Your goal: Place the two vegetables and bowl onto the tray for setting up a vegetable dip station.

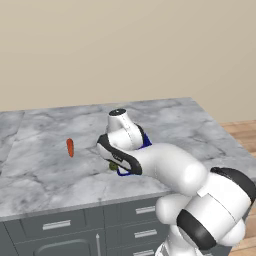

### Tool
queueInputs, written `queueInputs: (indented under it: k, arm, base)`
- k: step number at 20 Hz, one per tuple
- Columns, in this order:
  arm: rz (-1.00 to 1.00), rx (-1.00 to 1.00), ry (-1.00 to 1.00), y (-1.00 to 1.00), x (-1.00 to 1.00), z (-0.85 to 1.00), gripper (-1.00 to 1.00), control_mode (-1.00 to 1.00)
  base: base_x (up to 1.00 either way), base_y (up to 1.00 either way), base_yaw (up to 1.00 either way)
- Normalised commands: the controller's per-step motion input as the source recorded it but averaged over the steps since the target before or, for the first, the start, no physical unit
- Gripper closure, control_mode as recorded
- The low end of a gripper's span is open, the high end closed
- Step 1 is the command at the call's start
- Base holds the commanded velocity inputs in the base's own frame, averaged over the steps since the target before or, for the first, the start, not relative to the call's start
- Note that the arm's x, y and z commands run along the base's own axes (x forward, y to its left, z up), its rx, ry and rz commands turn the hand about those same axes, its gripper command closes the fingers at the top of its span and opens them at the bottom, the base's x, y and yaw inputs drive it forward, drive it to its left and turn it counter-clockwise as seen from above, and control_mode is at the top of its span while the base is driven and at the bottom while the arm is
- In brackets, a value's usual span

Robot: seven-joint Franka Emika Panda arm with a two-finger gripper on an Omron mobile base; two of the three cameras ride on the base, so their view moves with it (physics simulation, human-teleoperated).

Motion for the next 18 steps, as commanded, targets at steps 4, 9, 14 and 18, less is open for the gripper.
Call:
queueInputs:
  k: [4,9,14,18]
  arm:
    - [0.0,0.0,-0.04,-0.28,0.12,0.0,1.0,-1.0]
    - [0.0,0.03,-0.05,-0.27,0.11,0.0,1.0,-1.0]
    - [0.01,0.06,-0.08,-0.17,0.15,0.0,1.0,-1.0]
    - [0.03,0.1,-0.12,-0.13,0.23,-0.01,1.0,-1.0]
  base:
    - [0.0,0.0,0.0]
    - [0.0,0.0,0.0]
    - [0.0,0.0,0.0]
    - [0.0,0.0,0.0]
